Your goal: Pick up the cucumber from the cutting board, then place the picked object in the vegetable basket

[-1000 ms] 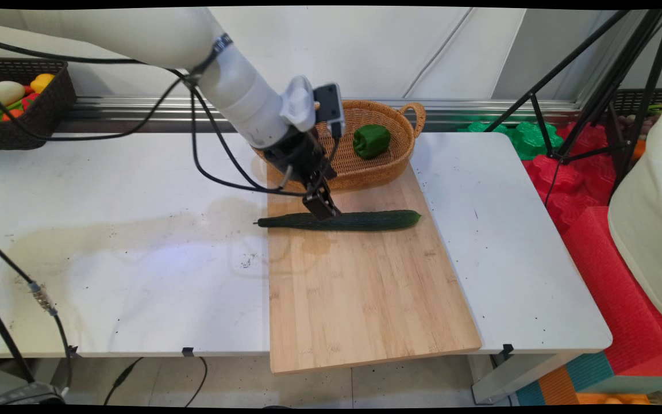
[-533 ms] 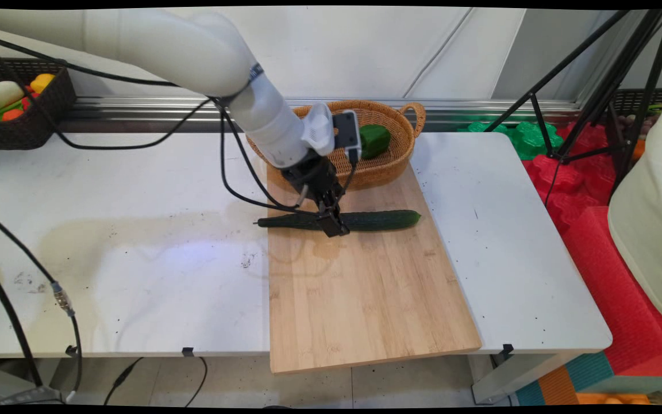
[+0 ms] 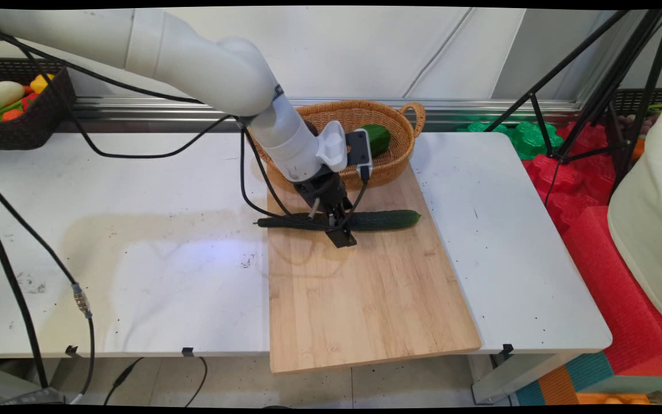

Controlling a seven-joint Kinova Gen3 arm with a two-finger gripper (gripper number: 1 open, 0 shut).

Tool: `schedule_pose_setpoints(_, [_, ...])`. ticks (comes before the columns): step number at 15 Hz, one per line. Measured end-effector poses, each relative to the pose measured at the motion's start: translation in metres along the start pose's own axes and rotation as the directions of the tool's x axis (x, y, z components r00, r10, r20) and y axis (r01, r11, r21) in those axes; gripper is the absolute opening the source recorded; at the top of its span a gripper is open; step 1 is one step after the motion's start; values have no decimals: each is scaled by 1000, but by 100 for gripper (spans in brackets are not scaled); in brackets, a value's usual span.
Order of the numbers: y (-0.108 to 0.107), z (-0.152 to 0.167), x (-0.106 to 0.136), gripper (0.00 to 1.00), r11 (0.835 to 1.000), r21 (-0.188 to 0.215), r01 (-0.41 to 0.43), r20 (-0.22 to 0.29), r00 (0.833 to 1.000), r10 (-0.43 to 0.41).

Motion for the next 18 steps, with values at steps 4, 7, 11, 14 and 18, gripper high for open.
schedule_pose_setpoints(4, [-1,7,1,0,1000,6,5,5,1000,-5])
schedule_pose_setpoints(7, [1,6,2,0,1000,14,-6,5,1000,6])
schedule_pose_setpoints(11, [5,-8,6,0,1000,24,-8,-9,1000,9])
schedule_pose_setpoints(14, [6,-34,12,0,999,48,9,-46,999,-7])
schedule_pose_setpoints(18, [1,-78,22,0,989,106,101,-114,990,-89])
